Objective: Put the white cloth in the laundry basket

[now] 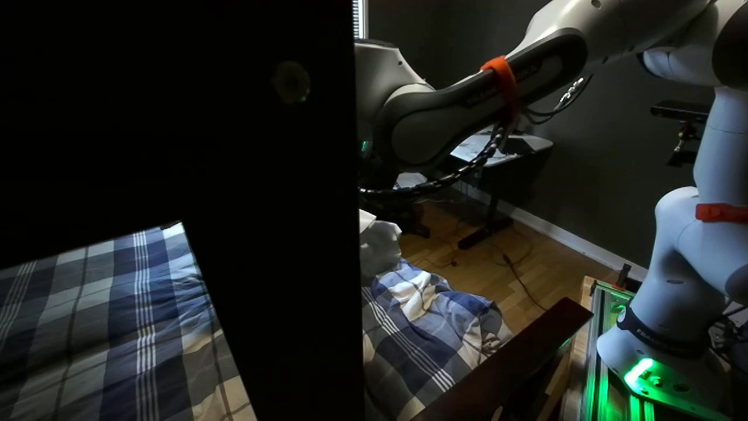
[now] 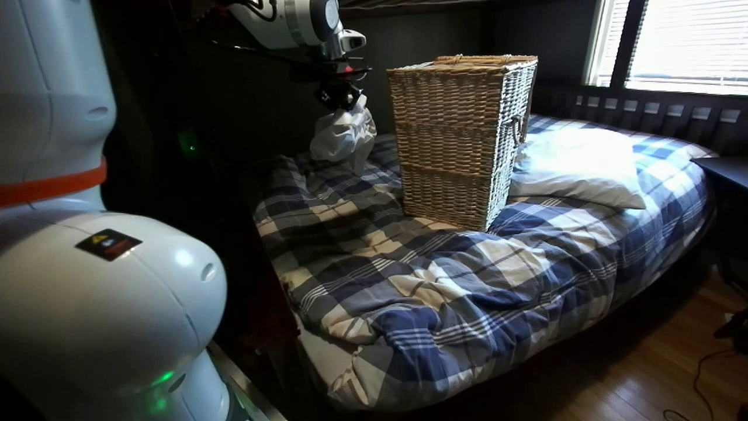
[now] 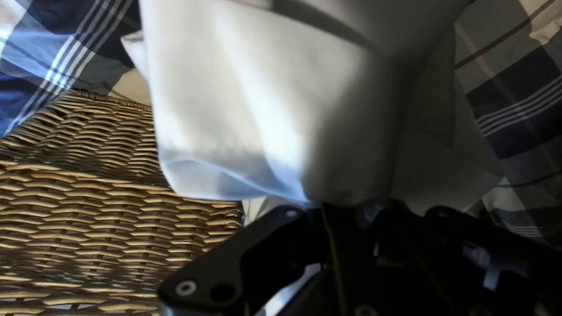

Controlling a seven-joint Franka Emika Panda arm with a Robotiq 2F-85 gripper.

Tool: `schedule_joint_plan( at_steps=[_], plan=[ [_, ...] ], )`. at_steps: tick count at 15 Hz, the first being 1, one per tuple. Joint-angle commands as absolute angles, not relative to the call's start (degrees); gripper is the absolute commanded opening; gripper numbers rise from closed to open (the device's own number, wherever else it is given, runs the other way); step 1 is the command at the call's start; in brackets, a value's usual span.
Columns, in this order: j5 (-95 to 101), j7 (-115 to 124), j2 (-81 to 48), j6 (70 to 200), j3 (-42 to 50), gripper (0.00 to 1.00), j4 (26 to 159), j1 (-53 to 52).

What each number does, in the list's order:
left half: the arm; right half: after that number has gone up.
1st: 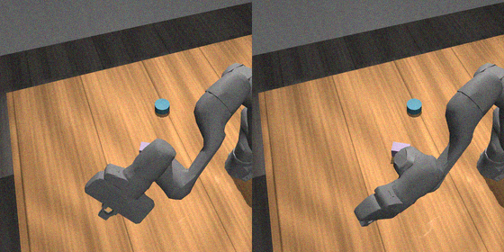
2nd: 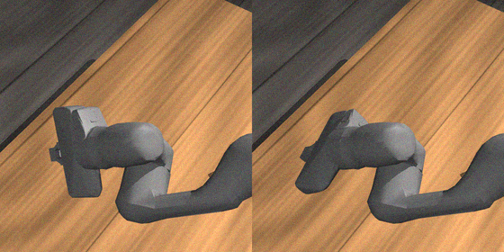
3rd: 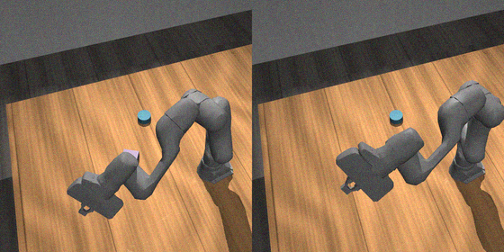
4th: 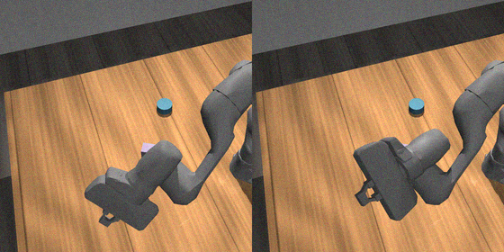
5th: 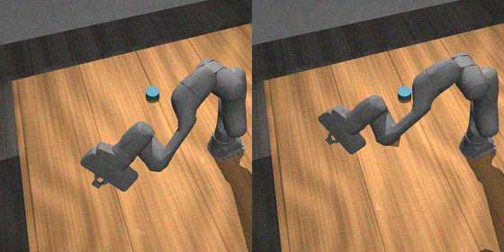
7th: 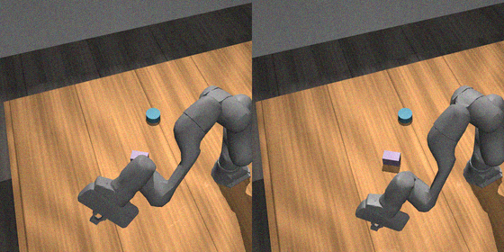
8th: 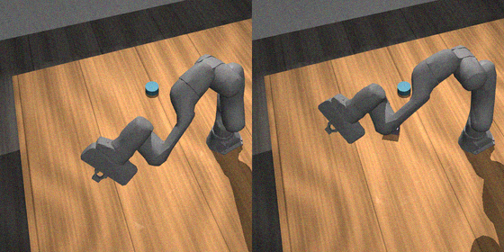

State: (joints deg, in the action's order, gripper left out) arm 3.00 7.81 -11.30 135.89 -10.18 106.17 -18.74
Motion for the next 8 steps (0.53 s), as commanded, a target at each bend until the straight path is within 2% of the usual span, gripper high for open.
schedule_joint_plan(
  at_steps=[1,2,8],
  plan=[
    [3.3,8.0,-11.4,135.7,-11.2,0.08,106.1,-17.9],
    [3.3,8.0,-11.4,135.8,-11.2,0.02,106.3,-17.9],
    [9.3,8.7,-10.0,134.9,-10.3,0.02,99.1,-17.9]
  ],
)
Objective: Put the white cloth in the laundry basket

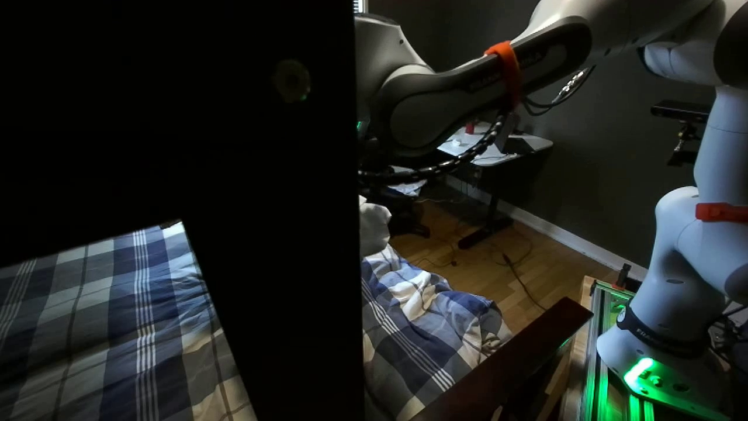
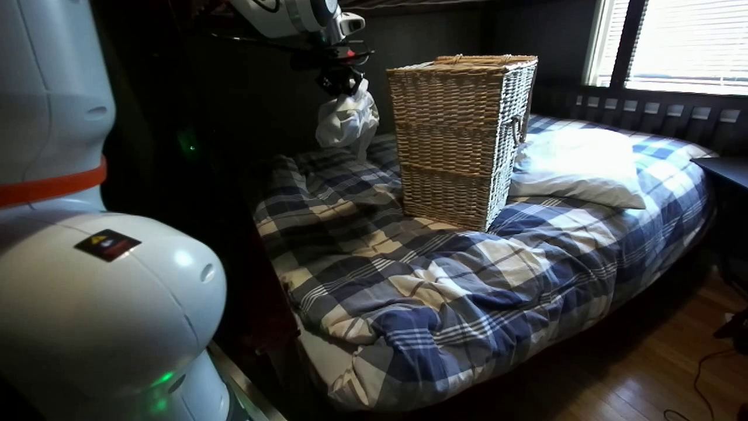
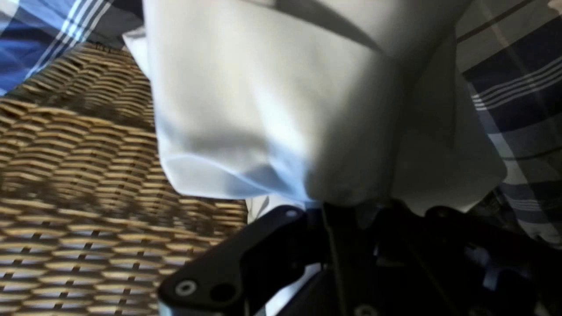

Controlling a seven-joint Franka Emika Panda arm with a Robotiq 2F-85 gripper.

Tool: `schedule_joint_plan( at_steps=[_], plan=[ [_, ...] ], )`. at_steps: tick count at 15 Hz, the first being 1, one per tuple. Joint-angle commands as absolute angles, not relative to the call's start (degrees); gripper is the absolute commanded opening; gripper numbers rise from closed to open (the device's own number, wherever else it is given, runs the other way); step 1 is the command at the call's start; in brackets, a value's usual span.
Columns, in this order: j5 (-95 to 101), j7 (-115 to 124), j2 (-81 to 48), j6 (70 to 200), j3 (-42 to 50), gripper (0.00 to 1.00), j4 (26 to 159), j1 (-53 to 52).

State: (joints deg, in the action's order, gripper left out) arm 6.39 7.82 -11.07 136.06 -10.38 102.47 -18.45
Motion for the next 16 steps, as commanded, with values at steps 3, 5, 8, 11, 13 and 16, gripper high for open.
schedule_joint_plan(
  at_steps=[3,5,8,11,13,16],
  plan=[
    [15.6,11.5,-8.8,135.0,-8.7,0.02,95.6,-17.5],
    [20.1,14.6,-8.5,137.2,-7.5,0.02,94.0,-16.9],
    [31.1,19.9,-9.4,141.6,-5.3,0.02,91.4,-16.4],
    [43.5,26.8,-11.4,146.6,-2.7,0.02,88.7,-16.3],
    [52.1,32.8,-13.6,150.8,0.0,0.02,86.2,-16.9],
    [63.8,41.9,-18.0,156.1,3.1,0.02,81.2,-17.4]
  ],
)
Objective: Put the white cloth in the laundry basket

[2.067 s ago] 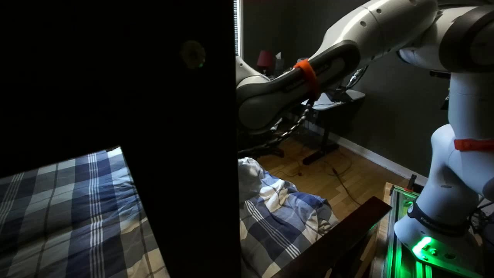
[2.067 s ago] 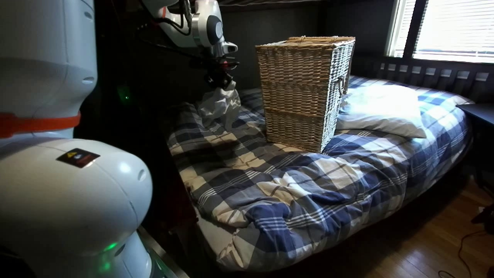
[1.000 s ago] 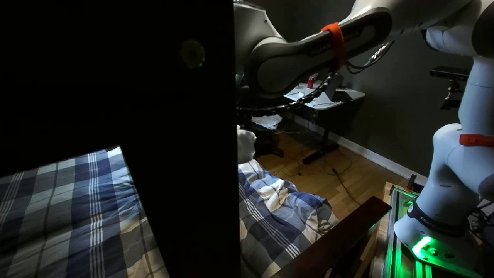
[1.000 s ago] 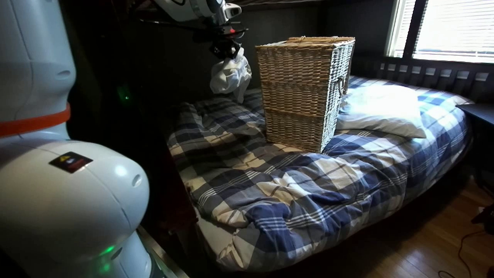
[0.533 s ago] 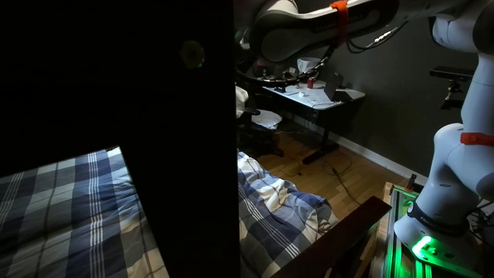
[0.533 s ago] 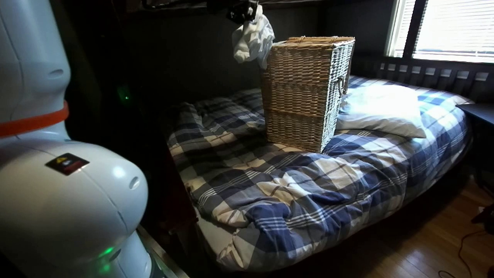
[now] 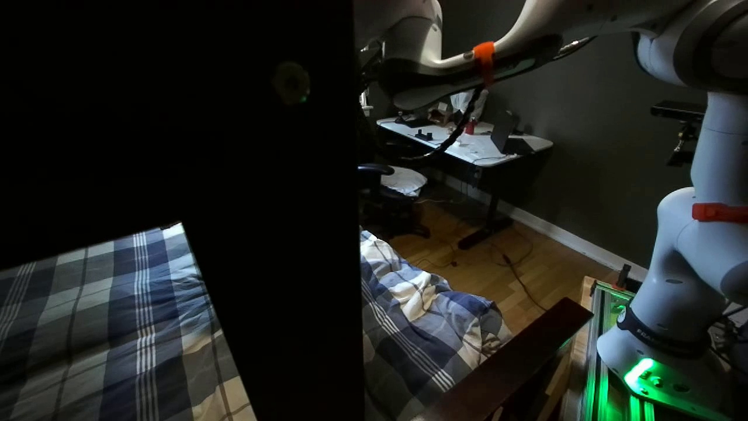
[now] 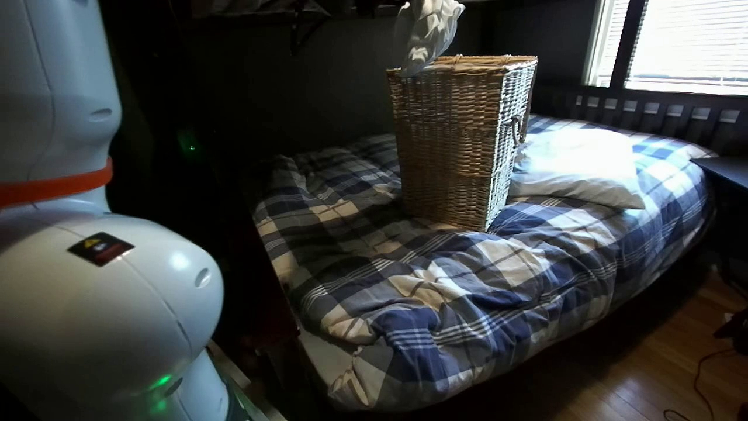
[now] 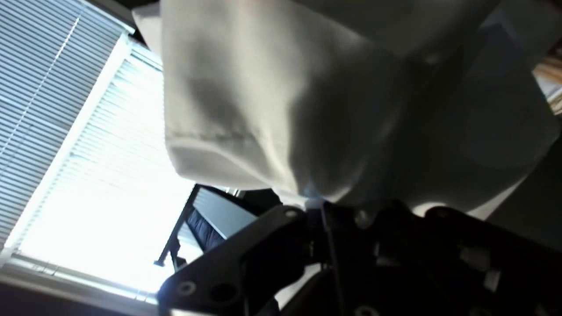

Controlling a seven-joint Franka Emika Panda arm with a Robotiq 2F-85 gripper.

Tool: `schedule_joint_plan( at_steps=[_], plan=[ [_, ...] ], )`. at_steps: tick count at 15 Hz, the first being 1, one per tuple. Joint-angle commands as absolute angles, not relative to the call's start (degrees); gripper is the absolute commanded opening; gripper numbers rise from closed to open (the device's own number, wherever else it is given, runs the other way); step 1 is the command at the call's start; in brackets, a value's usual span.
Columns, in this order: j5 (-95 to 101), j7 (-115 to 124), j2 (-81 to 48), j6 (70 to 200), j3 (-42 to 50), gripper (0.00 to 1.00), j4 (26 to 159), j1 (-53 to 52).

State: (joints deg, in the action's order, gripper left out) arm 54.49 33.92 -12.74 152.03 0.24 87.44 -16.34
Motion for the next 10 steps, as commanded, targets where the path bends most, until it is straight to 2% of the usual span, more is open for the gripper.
schedule_joint_plan(
  at_steps=[1,10],
  plan=[
    [66.7,43.7,-19.8,158.6,3.8,0.02,79.4,-17.2],
    [83.3,60.0,-35.6,165.8,9.5,0.02,59.7,-16.9]
  ],
)
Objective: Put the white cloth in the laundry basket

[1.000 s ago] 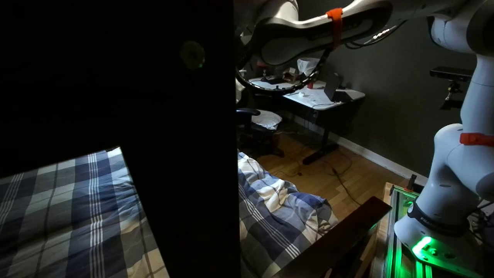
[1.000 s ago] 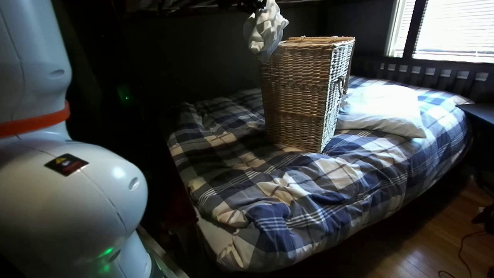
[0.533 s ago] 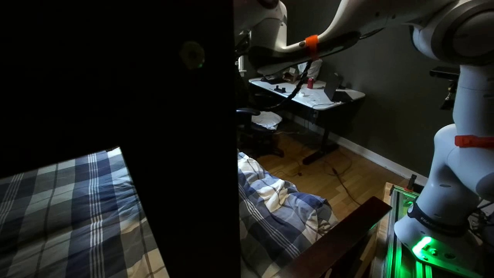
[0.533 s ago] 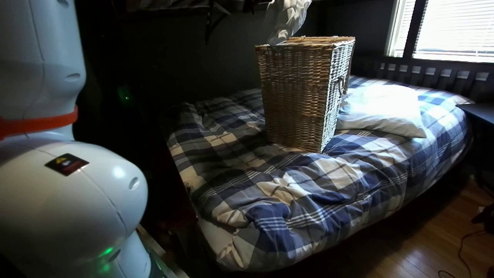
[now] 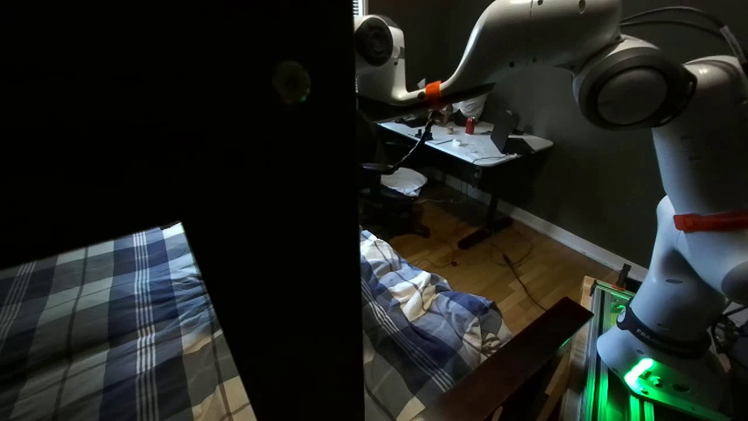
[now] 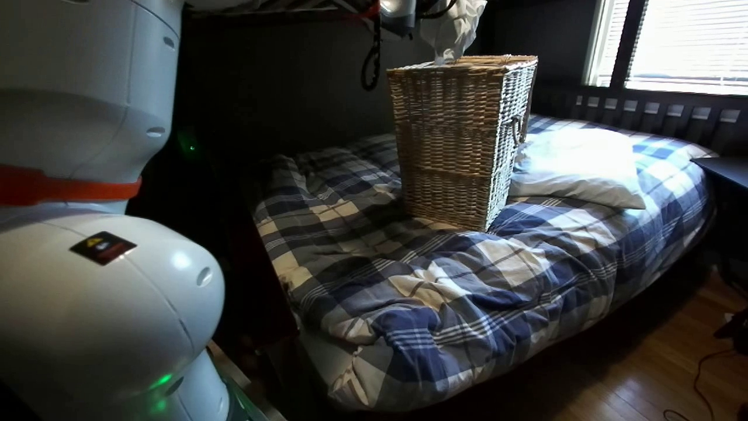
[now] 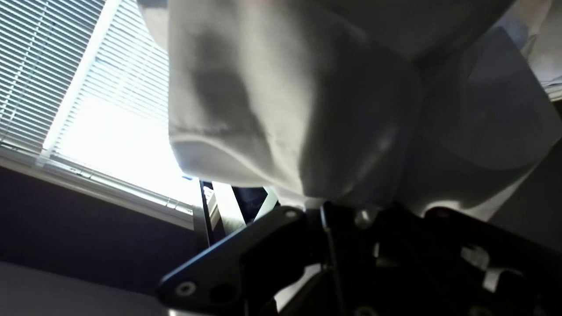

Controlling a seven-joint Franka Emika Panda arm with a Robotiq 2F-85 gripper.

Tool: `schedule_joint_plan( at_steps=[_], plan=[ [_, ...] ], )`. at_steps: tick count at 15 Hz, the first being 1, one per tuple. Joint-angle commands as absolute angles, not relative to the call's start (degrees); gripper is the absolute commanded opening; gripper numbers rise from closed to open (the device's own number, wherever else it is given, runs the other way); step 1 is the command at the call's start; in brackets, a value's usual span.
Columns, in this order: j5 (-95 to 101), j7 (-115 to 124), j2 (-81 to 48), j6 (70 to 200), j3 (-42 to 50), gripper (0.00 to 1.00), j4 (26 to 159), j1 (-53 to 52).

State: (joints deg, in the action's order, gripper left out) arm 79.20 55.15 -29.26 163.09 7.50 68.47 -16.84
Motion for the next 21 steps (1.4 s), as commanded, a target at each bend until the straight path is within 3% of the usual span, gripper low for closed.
schedule_joint_plan(
  at_steps=[1,10,11,13,21],
  plan=[
    [84.0,60.6,-37.1,166.4,9.7,0.02,58.0,-16.6],
    [81.8,55.8,-46.3,170.5,8.9,0.02,50.1,-14.0],
    [80.9,54.7,-46.2,170.3,8.3,0.33,50.9,-13.8],
    [79.0,52.2,-45.8,170.0,6.8,0.39,52.7,-13.2],
    [68.8,42.2,-38.9,160.9,0.1,0.99,60.9,-13.8]
  ],
)
